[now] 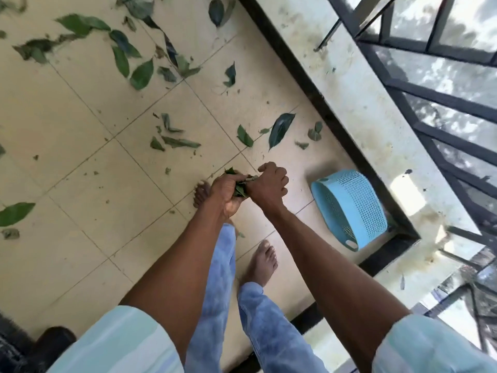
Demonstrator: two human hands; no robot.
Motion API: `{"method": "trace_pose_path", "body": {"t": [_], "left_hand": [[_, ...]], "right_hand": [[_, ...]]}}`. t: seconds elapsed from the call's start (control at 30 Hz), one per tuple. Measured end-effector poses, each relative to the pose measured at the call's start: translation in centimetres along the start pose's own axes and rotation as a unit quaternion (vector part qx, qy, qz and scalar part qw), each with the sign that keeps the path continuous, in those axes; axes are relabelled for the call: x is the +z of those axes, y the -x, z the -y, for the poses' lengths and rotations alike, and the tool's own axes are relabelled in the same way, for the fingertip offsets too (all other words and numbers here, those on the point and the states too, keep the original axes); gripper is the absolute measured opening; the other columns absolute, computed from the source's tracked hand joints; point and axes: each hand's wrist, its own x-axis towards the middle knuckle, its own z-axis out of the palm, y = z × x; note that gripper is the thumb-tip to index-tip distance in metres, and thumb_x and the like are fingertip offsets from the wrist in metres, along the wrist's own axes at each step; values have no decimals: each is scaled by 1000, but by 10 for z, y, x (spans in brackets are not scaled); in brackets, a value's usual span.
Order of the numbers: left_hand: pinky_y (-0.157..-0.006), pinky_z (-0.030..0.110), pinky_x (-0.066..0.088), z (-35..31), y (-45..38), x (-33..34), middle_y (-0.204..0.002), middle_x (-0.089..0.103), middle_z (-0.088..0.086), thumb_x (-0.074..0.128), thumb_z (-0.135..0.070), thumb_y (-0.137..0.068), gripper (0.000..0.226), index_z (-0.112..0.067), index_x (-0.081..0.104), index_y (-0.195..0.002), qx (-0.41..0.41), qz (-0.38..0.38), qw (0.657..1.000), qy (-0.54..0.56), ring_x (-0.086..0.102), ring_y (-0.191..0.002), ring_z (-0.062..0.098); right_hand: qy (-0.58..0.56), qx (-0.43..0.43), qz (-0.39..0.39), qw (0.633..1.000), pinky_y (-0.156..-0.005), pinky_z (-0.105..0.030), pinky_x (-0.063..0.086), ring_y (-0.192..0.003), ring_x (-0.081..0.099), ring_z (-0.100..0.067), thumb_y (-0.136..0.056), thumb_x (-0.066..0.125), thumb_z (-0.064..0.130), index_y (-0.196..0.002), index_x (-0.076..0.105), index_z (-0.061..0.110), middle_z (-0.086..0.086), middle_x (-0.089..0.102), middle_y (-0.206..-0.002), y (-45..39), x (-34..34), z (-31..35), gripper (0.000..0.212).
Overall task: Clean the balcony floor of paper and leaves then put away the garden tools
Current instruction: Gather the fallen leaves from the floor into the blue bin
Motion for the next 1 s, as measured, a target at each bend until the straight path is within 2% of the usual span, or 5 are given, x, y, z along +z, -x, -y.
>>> {"method": "trace_pose_path", "body": {"t": [0.17,0.43,0.6,0.77,1.0], "left_hand": [[-61,32,48,-26,-26,29,-62,59,6,45,11,-91,29,-14,52,-77,-8,-12,1000,-16,54,-60,18],[-44,25,48,-67,-63,56,-74,55,13,49,8,-93,23,-11,53,-81,48,-98,992,-55,49,-55,21],[-52,31,51,-72,-90,60,-77,56,12,51,4,-94,22,-14,53,-84,49,-81,991,-90,52,-58,20],[-56,33,53,-61,-128,59,-80,58,10,54,2,-93,18,-14,55,-86,48,-83,990,-100,54,-61,18],[-67,37,58,-36,-168,56,-92,60,15,57,3,-92,13,-10,57,-93,41,-86,990,-100,57,-65,20]], "right_hand": [[-59,0,72,996,-72,-31,48,-99,47,-21,-76,68,14,-109,47,14,-9,43,-114,-45,-21,21,39],[-217,0,63,974,-40,-20,34,-43,46,-10,-80,75,8,-83,70,6,-9,58,-59,-93,-48,25,6],[-222,60,97,968,-55,-26,47,-68,54,-16,-84,66,5,-96,67,8,-9,65,-82,-150,-53,-2,13],[30,-66,0,997,-72,-43,58,-79,67,-27,-84,55,-1,-110,65,3,-16,69,-98,-212,-39,-13,28],[218,-188,9,957,-85,-38,54,-91,56,-28,-88,53,-4,-149,20,8,-26,20,-144,-251,-7,-27,71]]}}
